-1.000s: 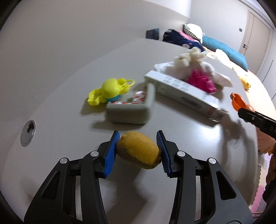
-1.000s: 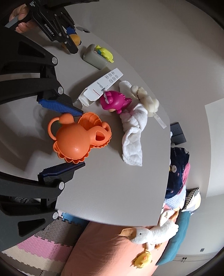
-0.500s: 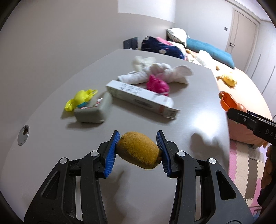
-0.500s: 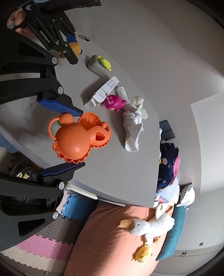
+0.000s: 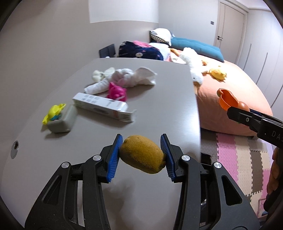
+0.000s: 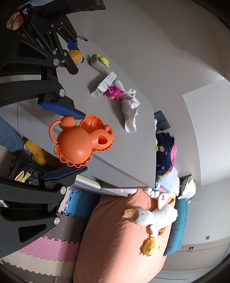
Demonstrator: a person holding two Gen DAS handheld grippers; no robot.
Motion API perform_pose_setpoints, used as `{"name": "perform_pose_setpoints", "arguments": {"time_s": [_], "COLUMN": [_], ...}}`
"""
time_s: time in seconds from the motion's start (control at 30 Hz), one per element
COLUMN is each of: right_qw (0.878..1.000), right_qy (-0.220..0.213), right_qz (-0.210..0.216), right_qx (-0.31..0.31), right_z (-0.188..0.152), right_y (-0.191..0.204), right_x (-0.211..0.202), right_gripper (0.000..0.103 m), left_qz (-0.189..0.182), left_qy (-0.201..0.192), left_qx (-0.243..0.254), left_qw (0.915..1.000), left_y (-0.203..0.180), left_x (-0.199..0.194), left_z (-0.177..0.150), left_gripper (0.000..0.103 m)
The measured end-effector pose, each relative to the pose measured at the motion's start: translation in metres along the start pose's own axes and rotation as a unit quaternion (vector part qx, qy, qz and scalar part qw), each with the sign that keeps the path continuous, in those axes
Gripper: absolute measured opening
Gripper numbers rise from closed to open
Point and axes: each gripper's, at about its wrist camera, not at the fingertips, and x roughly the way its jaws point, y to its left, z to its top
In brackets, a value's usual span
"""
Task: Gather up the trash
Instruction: 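Carry the sponge and orange toy over the bin and open the left tool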
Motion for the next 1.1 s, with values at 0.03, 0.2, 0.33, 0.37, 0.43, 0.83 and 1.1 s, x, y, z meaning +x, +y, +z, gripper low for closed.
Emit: {"name": "perform_pose_setpoints", "arguments": {"time_s": [0.03, 0.2, 0.33, 0.37, 0.43, 0.83, 1.1], "right_qw": [1.000, 1.000, 0.999, 0.999, 0.999, 0.996, 0.994], "right_qy": [-0.001, -0.010, -0.017, -0.019, -0.021, -0.033, -0.037], "right_qz": [-0.002, -0.017, -0.030, -0.033, -0.038, -0.068, -0.092], "right_qx": [0.001, 0.009, 0.017, 0.019, 0.023, 0.041, 0.055], "right_z": [-0.001, -0.004, -0.006, -0.006, -0.008, -0.012, -0.015], "right_y": [-0.004, -0.023, -0.038, -0.042, -0.048, -0.086, -0.113], "right_x": [-0.003, -0.016, -0.026, -0.029, -0.033, -0.054, -0.067], "right_gripper": [0.054, 0.054, 0.054, 0.054, 0.054, 0.054, 0.054], "left_qz": [-0.002, -0.017, -0.028, -0.031, -0.041, -0.076, -0.099], "left_qy": [0.000, 0.000, -0.003, -0.003, -0.003, 0.008, 0.012], "left_qx": [0.003, 0.020, 0.033, 0.034, 0.033, 0.063, 0.087], "left_qw": [1.0000, 0.9997, 0.9991, 0.9989, 0.9986, 0.9951, 0.9912], "left_y": [-0.003, -0.028, -0.048, -0.051, -0.059, -0.112, -0.147], "left_x": [-0.001, 0.000, 0.001, 0.001, 0.004, 0.016, 0.020], "left_z": [0.000, 0.002, 0.005, 0.006, 0.007, 0.011, 0.018], "left_gripper": [0.044, 0.044, 0.044, 0.044, 0.044, 0.044, 0.044]}}
